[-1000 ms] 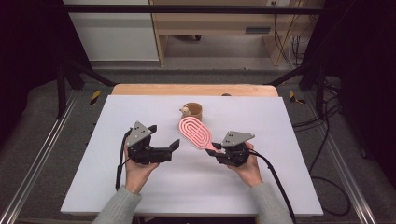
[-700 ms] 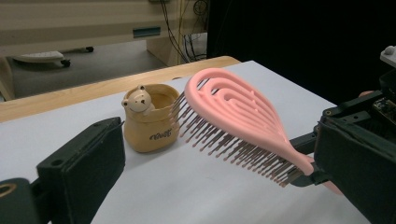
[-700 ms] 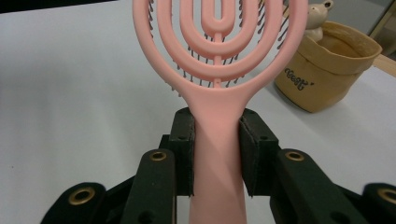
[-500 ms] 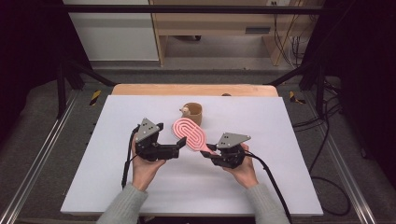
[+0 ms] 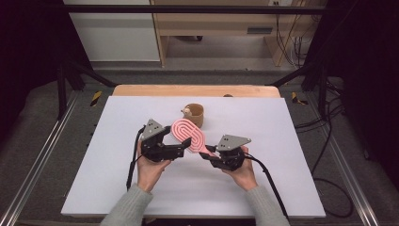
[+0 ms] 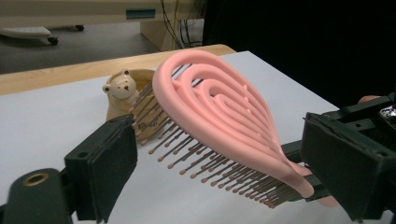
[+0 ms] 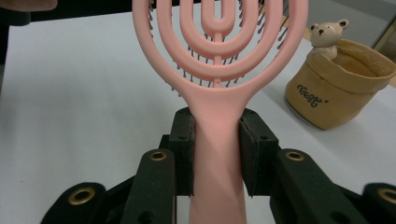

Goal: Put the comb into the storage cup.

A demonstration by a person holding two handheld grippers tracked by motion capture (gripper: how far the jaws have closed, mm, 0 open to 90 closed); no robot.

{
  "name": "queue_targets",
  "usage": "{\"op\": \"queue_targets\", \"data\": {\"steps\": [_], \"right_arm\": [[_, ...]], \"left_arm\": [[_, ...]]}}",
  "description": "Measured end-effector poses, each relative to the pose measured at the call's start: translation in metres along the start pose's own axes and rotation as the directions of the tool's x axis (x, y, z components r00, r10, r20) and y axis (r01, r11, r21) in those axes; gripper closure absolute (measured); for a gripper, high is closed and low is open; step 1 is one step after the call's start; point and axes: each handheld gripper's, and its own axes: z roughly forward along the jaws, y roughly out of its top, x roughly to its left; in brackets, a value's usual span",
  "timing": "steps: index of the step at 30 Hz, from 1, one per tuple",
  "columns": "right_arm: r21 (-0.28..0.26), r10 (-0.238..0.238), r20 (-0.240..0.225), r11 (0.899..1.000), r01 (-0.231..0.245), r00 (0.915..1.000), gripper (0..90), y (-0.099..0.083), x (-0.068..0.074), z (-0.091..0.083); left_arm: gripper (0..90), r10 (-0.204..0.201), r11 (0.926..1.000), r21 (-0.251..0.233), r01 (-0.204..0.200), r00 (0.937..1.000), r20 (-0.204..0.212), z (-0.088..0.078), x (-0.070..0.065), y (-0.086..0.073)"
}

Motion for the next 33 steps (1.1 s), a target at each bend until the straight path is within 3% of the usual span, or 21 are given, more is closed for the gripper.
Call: {"op": "queue_targets", "data": {"steps": [4, 9, 15, 23, 33], "right_arm": [[-0.001, -0.004, 0.004, 1.000, 0.004, 1.0000, 69.7, 0.0000, 0.0008, 0.0004], [-0.017, -0.011, -0.004, 1.000, 0.011, 0.9999, 69.7, 0.0014, 0.0028, 0.0003], [-0.020, -0.019, -0.014, 1.000, 0.019, 0.9997, 69.7, 0.0014, 0.0038, 0.0009], [-0.021, -0.029, -0.012, 0.999, 0.029, 0.9995, 69.6, 0.0009, 0.0046, 0.0018], [-0.023, -0.043, -0.001, 0.999, 0.043, 0.9991, 69.7, 0.0002, 0.0054, 0.0030]], "left_arm": [[12.7, -0.011, 0.9999, 0.009, 0.011, 0.9999, -0.007, 0.0009, -0.0005, -0.0007], [15.6, -0.035, 0.9993, 0.015, 0.035, 0.9993, 0.016, 0.0027, -0.0004, -0.0021], [26.3, -0.058, 0.9983, 0.007, 0.058, 0.9980, 0.024, 0.0022, 0.0001, -0.0019], [33.6, -0.119, 0.9927, 0.024, 0.118, 0.9920, 0.041, 0.0018, 0.0029, -0.0012], [37.1, -0.133, 0.9908, 0.031, 0.132, 0.9902, 0.042, 0.0021, 0.0010, -0.0014]]}}
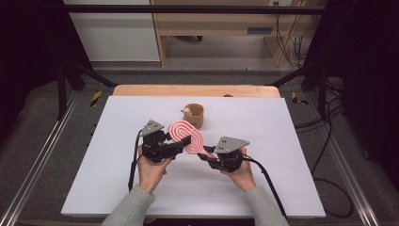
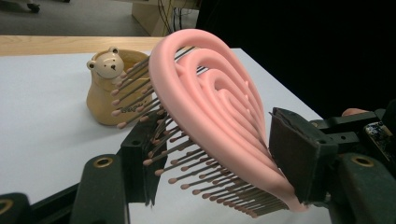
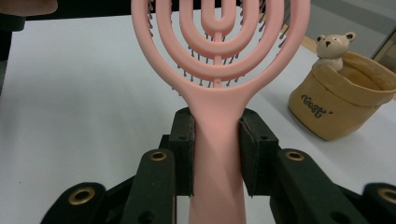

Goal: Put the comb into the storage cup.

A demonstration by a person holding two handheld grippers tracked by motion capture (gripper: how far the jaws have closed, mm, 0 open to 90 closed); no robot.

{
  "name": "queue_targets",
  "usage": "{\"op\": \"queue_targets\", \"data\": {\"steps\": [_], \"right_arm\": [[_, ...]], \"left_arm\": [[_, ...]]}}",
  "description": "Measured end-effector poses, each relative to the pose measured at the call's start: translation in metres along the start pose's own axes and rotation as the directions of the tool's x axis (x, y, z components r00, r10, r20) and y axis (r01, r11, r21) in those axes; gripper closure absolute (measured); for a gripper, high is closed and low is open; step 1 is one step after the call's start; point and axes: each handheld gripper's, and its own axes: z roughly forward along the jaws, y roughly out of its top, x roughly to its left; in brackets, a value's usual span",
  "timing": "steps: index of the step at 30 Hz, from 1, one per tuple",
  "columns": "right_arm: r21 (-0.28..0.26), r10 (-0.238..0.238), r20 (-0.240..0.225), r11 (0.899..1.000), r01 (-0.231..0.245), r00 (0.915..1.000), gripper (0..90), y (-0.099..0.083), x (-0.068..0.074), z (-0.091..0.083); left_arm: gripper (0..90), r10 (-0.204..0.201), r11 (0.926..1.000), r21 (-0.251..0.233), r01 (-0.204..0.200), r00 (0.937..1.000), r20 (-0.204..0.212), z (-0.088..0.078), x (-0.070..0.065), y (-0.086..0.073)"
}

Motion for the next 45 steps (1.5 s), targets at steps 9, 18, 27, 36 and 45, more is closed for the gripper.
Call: {"op": "queue_targets", "data": {"steps": [9, 18, 27, 36, 45], "right_arm": [[-0.002, -0.005, 0.003, 1.000, 0.005, 1.0000, 69.5, 0.000, 0.001, 0.001], [0.007, -0.020, 0.006, 1.000, 0.020, 0.9998, 69.6, -0.001, 0.002, 0.004], [0.004, -0.023, 0.004, 1.000, 0.023, 0.9997, 69.9, 0.000, 0.003, 0.004], [-0.007, -0.019, -0.001, 1.000, 0.019, 0.9998, 69.8, 0.000, 0.003, 0.003], [-0.021, -0.015, -0.003, 1.000, 0.015, 0.9999, 69.7, 0.001, 0.003, 0.002]], "left_arm": [[42.1, -0.019, 0.9998, -0.001, 0.019, 0.9998, 0.006, 0.000, -0.001, 0.000], [53.6, -0.024, 0.9992, -0.031, 0.026, 0.9989, 0.039, -0.003, -0.009, 0.001], [60.2, -0.005, 0.9989, -0.047, 0.008, 0.9973, 0.073, -0.004, -0.019, 0.004], [61.7, 0.020, 0.9979, -0.063, -0.016, 0.9968, 0.078, -0.005, -0.026, 0.004], [62.3, 0.050, 0.9961, -0.076, -0.044, 0.9961, 0.073, -0.006, -0.034, 0.006]]}}
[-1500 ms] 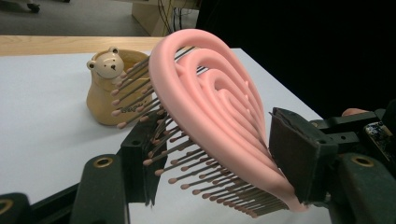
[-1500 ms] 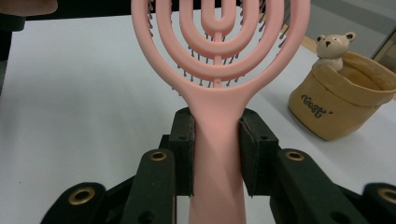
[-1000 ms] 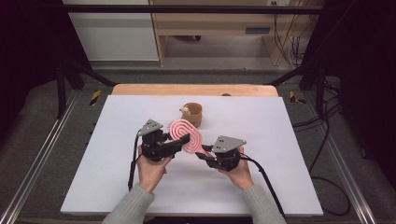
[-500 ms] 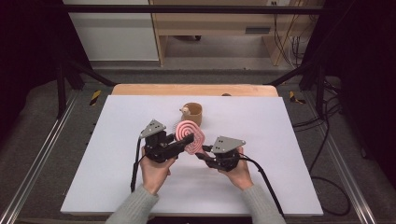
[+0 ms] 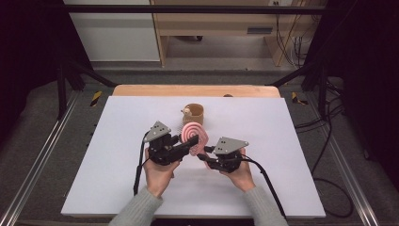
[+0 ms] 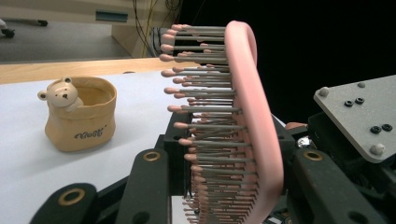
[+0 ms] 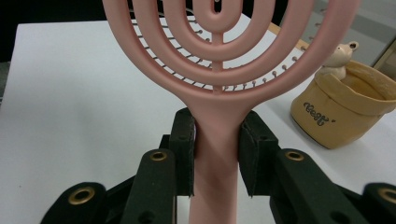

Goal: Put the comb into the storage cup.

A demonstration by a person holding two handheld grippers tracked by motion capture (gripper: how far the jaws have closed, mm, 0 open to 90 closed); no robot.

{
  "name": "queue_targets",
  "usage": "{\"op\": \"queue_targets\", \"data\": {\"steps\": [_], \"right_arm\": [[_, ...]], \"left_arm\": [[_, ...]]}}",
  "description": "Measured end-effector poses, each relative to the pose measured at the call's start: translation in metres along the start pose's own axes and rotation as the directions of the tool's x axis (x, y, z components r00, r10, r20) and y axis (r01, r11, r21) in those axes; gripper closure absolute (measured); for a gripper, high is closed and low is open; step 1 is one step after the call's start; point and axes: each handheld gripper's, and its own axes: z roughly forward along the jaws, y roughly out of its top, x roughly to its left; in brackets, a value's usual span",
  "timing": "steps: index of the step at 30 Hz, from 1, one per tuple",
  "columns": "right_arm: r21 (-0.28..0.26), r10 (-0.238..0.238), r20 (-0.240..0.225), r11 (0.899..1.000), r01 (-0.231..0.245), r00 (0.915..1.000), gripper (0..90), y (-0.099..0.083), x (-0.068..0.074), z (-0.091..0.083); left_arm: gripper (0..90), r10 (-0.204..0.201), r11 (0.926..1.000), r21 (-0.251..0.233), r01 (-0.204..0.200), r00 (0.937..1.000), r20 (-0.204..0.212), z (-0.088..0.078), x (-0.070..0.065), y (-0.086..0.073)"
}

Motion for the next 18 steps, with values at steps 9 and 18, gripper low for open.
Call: {"op": "queue_targets", "data": {"steps": [9, 18], "right_arm": [[-0.007, 0.002, -0.001, 1.000, -0.002, 1.0000, 69.4, 0.0008, 0.0000, -0.0012], [-0.010, 0.014, 0.001, 1.000, -0.014, 0.9999, 68.2, 0.0013, -0.0004, -0.0015]], "left_arm": [[62.4, 0.007, 1.0000, 0.002, -0.007, 1.0000, -0.002, -0.0001, -0.0024, 0.0020], [62.5, 0.024, 0.9997, 0.000, -0.024, 0.9997, -0.010, 0.0003, -0.0055, 0.0032]]}}
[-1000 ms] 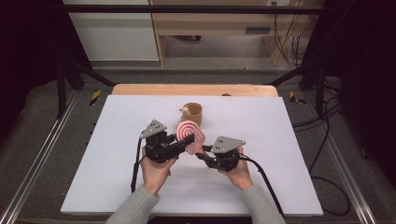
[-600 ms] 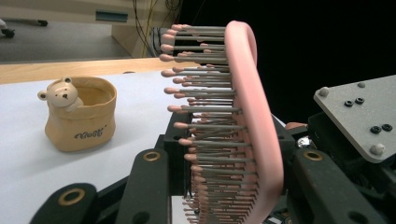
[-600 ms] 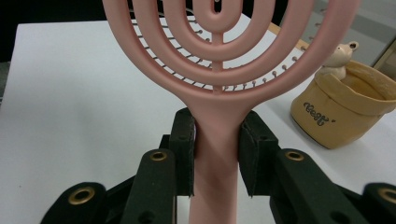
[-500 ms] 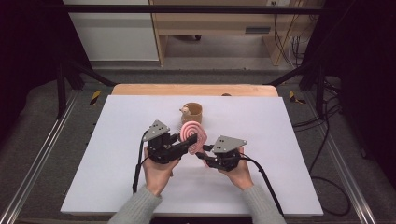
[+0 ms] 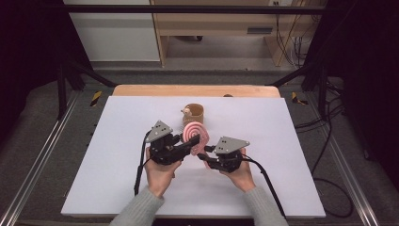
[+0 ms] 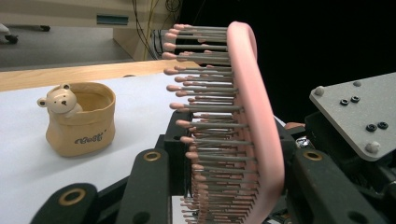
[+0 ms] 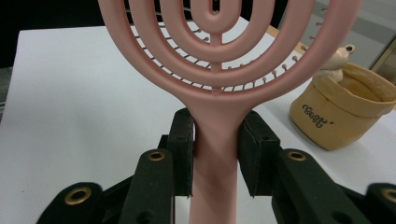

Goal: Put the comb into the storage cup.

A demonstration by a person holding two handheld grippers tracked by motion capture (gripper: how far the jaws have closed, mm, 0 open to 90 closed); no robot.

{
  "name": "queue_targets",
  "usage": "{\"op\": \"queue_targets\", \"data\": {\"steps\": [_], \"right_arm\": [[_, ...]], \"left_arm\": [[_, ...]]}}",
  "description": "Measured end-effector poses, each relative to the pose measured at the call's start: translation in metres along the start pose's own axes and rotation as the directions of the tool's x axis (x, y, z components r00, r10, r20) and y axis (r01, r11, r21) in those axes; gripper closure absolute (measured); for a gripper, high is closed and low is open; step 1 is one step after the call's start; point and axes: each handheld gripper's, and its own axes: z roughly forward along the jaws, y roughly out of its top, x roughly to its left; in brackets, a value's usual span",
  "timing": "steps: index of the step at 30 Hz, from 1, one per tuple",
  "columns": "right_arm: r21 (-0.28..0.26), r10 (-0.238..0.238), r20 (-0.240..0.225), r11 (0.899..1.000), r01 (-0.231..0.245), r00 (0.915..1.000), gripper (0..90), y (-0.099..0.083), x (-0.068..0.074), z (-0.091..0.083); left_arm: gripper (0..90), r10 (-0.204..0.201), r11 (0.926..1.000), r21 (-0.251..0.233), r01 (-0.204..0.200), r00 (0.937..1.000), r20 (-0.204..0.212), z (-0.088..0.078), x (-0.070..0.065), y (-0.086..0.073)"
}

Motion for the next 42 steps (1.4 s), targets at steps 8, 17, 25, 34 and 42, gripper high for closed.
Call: {"op": "queue_targets", "data": {"steps": [8, 17, 25, 34, 42], "right_arm": [[-0.014, 0.023, 0.006, 1.000, -0.023, 0.9997, 61.7, 0.001, -0.001, -0.002], [-0.063, 0.069, 0.032, 0.996, -0.067, 0.9971, 39.9, 0.002, -0.004, -0.007], [-0.095, 0.128, 0.072, 0.988, -0.121, 0.9892, 24.4, 0.000, -0.014, -0.017], [-0.076, 0.183, 0.135, 0.982, -0.174, 0.9739, 9.0, -0.008, -0.023, -0.026], [-0.041, 0.234, 0.188, 0.972, -0.230, 0.9540, 3.4, -0.018, -0.030, -0.035]], "left_arm": [[62.5, 0.015, 0.9999, -0.006, -0.015, 0.9999, -0.007, -0.001, -0.002, 0.003], [62.6, 0.046, 0.9989, -0.010, -0.046, 0.9983, -0.036, -0.004, -0.003, 0.009], [63.3, 0.059, 0.9983, 0.003, -0.059, 0.9954, -0.076, -0.008, 0.002, 0.012], [63.4, 0.071, 0.9974, -0.003, -0.072, 0.9919, -0.105, -0.014, 0.008, 0.020], [63.4, 0.087, 0.9959, -0.016, -0.089, 0.9890, -0.119, -0.021, 0.011, 0.030]]}}
